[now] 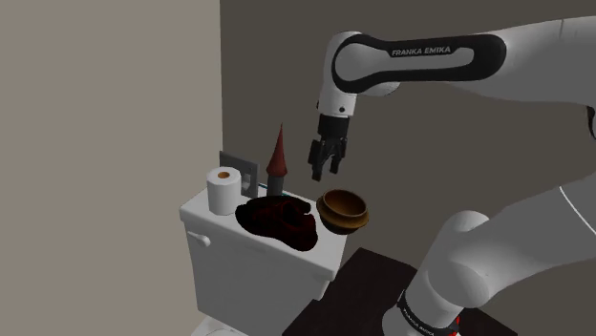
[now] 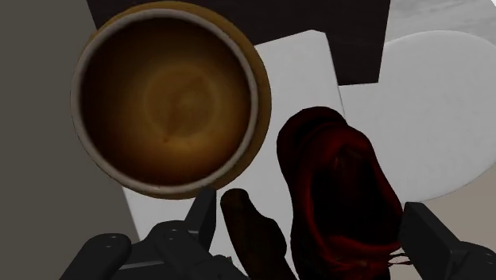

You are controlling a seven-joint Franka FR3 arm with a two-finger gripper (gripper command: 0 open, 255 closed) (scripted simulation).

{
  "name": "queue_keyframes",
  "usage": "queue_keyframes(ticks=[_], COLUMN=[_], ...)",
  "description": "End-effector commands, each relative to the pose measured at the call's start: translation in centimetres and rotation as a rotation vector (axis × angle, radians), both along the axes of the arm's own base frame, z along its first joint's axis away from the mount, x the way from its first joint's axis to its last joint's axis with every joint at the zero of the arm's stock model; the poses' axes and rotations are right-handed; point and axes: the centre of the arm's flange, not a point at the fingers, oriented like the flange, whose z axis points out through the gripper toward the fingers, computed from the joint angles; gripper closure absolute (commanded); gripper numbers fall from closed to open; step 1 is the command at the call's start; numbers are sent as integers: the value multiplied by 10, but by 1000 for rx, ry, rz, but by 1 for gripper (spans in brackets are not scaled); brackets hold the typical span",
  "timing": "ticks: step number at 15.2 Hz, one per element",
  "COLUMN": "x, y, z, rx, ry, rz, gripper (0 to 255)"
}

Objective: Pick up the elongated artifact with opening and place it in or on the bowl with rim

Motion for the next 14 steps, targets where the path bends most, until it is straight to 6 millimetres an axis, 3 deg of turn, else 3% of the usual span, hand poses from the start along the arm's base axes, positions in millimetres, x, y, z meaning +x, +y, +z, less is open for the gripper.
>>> queue_keyframes(ticks=[1, 11, 14], x=[24, 125, 124], y=[-4, -24, -22], z=[-21, -125, -138], rx=[22, 131, 133], ry=[17, 103, 105], rz=[-1, -7, -8], gripper=[0, 0, 0])
